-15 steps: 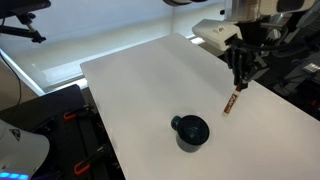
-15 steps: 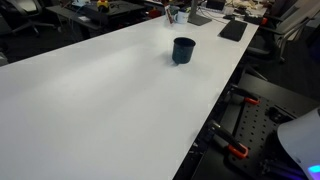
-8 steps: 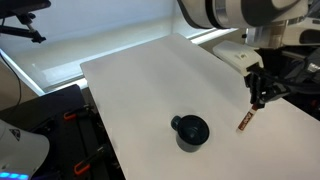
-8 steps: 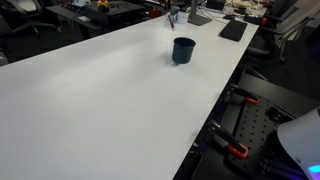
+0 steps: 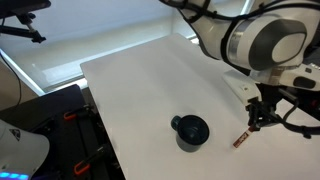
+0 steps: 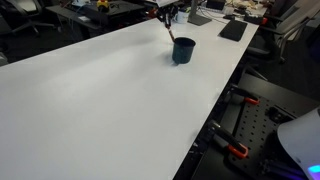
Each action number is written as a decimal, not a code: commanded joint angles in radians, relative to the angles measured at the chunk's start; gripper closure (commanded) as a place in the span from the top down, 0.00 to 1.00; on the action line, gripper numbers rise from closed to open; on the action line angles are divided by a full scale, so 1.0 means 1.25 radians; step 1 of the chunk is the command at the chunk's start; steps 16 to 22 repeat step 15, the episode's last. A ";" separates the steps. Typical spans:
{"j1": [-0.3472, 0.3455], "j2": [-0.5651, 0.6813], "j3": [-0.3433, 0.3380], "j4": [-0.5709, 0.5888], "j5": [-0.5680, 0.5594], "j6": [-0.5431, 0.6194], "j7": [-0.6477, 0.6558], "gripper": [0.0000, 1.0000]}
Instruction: Put the marker on the table
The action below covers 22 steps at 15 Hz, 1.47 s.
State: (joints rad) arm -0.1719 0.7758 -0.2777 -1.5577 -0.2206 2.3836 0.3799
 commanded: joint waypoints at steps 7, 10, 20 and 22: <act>0.006 0.084 0.014 0.036 0.065 -0.019 -0.052 0.28; 0.005 0.084 0.017 0.037 0.068 -0.019 -0.059 0.44; 0.004 0.084 0.017 0.037 0.069 -0.019 -0.060 0.44; 0.004 0.084 0.017 0.037 0.069 -0.019 -0.060 0.44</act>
